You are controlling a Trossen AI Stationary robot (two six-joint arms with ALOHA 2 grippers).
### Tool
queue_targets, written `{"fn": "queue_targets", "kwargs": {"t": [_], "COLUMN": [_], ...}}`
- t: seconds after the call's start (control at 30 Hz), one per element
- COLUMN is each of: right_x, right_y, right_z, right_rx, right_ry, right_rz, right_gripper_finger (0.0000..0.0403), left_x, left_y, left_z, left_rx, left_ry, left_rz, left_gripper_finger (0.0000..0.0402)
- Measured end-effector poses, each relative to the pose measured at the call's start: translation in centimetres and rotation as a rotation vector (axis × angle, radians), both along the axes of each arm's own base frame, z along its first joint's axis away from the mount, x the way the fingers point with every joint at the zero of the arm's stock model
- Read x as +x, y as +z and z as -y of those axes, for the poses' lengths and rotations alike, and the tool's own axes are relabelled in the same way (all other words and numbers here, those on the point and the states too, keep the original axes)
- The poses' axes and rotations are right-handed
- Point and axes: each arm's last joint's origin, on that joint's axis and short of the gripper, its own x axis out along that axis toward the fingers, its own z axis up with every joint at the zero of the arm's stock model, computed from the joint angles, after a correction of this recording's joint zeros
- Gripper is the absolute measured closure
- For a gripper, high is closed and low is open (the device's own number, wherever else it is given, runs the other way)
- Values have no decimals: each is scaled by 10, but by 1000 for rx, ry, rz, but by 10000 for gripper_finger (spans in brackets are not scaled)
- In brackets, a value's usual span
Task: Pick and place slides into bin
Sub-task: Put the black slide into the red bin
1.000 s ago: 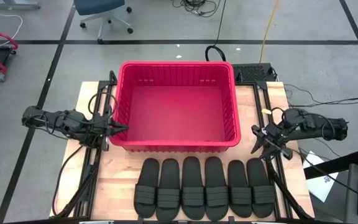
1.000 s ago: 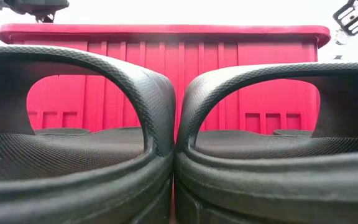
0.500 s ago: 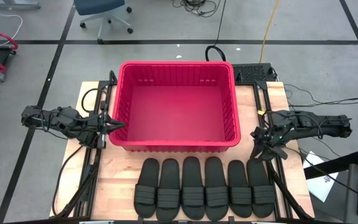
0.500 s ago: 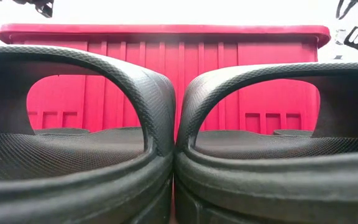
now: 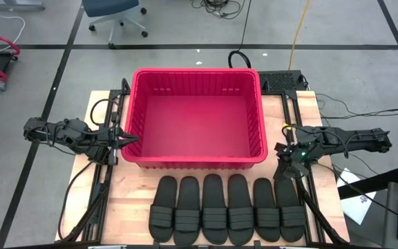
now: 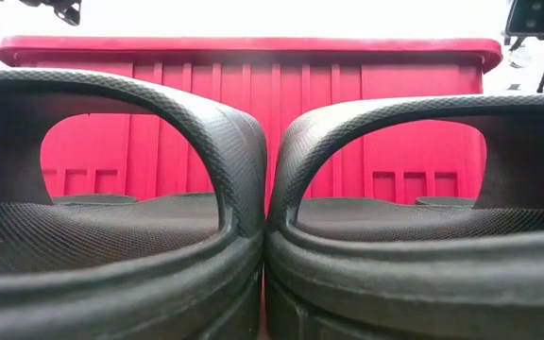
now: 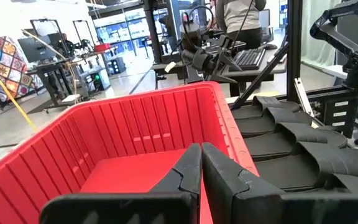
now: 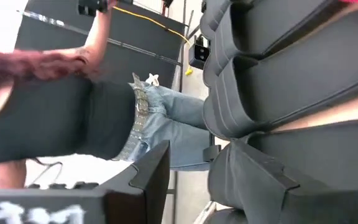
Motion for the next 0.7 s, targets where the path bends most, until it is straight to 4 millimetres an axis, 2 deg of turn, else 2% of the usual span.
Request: {"fn": "queue_targets", "kwargs": {"t": [0.23, 0.5, 0.6, 0.7], "right_x": [2, 5, 6, 7], "right_y": [-13, -36, -38, -31], "right_z": [-4, -6, -8, -10], "right_rx": [227, 212, 230, 325], "right_ry": [86, 77, 110, 188], "right_rz": [-172, -261, -294, -317], "right_gripper_finger": [248, 248, 248, 248], "left_x": [0, 0, 0, 0], "left_y": [0, 0, 0, 0], "left_z": [-1, -1, -1, -1], "left_rx": [-1, -5, -5, -5], "left_ry": [27, 27, 27, 27], "left_rz": [1, 1, 1, 0], "left_gripper_finger": [382, 382, 382, 382]}}
